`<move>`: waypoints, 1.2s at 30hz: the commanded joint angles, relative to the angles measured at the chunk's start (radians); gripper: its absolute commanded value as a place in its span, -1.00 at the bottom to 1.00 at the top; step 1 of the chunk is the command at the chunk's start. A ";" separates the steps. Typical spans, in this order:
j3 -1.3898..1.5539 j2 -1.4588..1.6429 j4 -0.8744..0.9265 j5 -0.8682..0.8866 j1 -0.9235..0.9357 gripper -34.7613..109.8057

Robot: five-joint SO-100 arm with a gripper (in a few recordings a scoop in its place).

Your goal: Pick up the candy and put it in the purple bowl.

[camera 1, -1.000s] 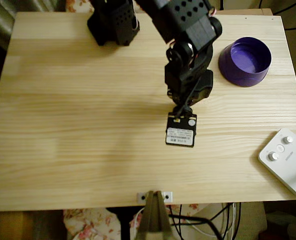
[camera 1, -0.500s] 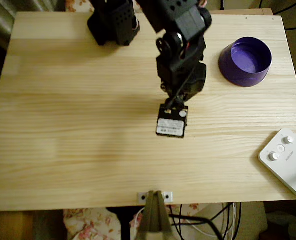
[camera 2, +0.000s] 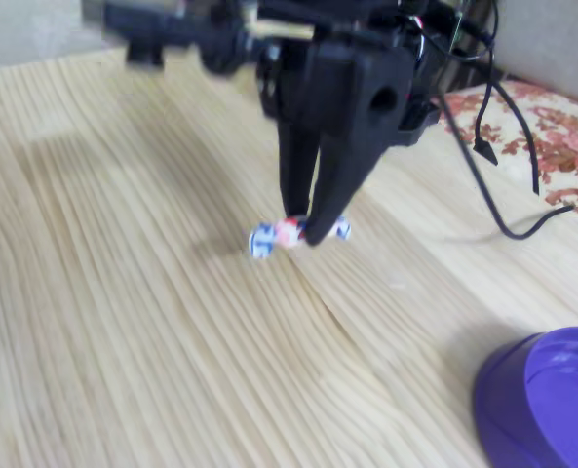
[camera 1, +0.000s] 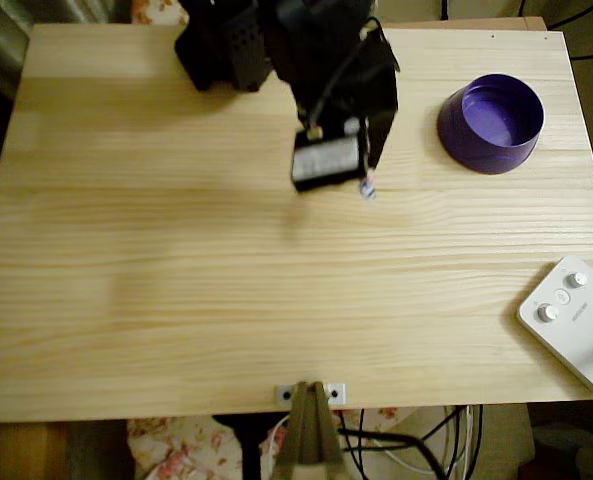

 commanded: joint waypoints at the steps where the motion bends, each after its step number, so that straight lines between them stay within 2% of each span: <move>1: -0.015 0.198 0.023 -0.037 -0.052 -0.52; 8: -0.015 0.337 -0.051 -0.170 -0.181 -0.52; 15: 0.008 0.307 -0.216 -0.316 -0.328 -0.52; 22: -0.086 0.066 -0.353 -0.396 -0.433 -0.52; 31: -0.403 -0.321 -0.305 -0.454 -0.506 -0.52; 36: -0.476 -0.380 -0.287 -0.456 -0.529 -0.52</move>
